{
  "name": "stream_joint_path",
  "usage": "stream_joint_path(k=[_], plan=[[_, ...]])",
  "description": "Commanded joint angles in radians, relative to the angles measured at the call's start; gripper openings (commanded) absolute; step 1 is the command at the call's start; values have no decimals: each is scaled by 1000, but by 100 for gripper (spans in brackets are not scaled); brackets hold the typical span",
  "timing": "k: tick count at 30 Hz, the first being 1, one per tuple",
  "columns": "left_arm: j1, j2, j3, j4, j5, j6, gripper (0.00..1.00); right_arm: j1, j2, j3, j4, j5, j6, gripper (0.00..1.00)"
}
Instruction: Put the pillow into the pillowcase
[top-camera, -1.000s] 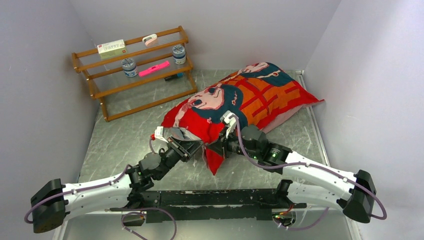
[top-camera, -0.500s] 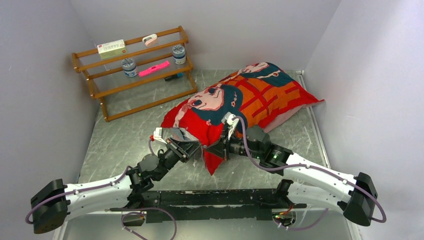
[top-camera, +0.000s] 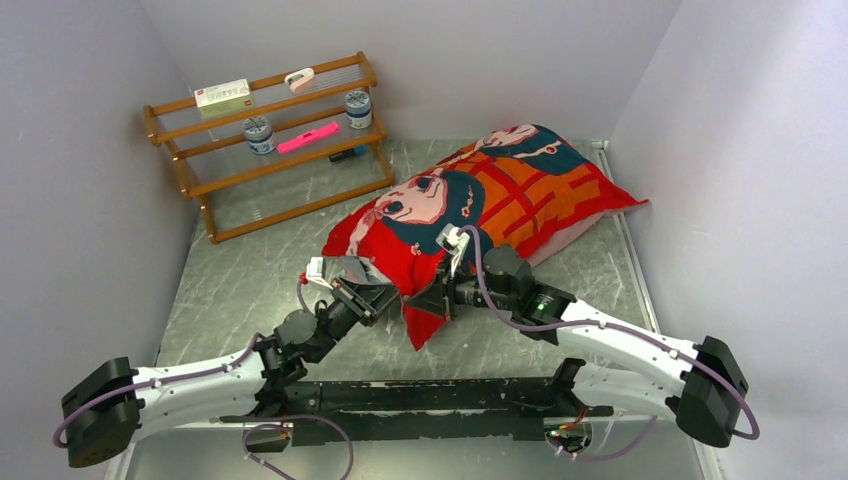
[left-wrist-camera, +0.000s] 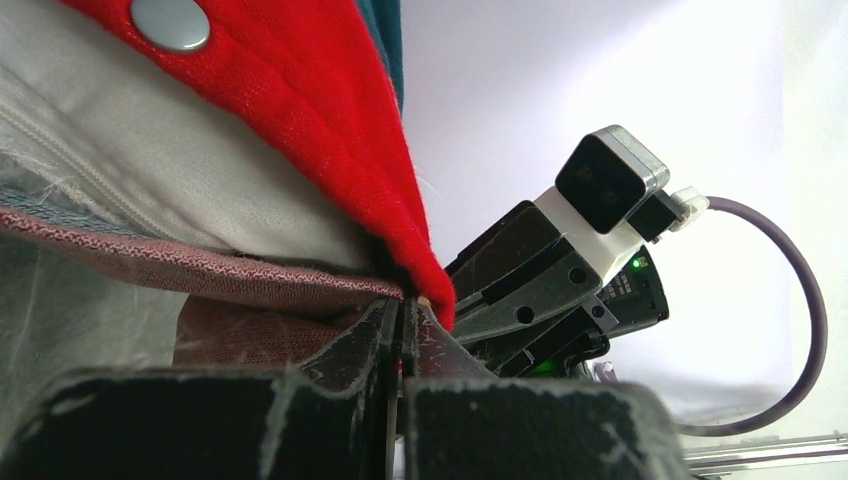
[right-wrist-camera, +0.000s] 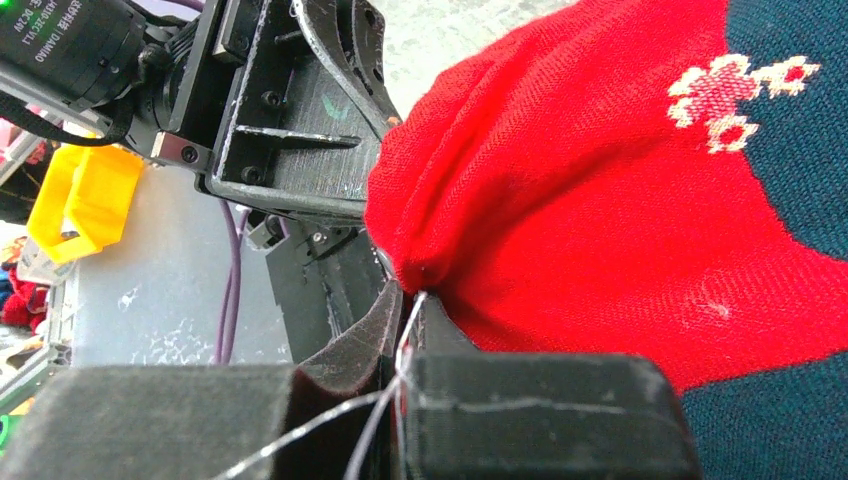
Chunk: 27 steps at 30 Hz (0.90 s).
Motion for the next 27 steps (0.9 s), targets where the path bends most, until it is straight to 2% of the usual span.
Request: stream_joint_path(k=[1, 8, 13, 16, 27], plan=[[4, -5, 15, 186, 23, -27, 5, -4, 16, 39, 13, -38, 20, 0], [6, 6, -5, 226, 24, -56, 5, -18, 5, 26, 46, -38, 50, 0], [7, 31, -3, 249, 47, -65, 5, -26, 10, 37, 38, -45, 59, 16], [8, 16, -10, 234, 36, -66, 5, -30, -14, 39, 13, -39, 62, 21], [12, 0, 5, 202, 42, -54, 5, -34, -97, 57, -33, -21, 87, 25]])
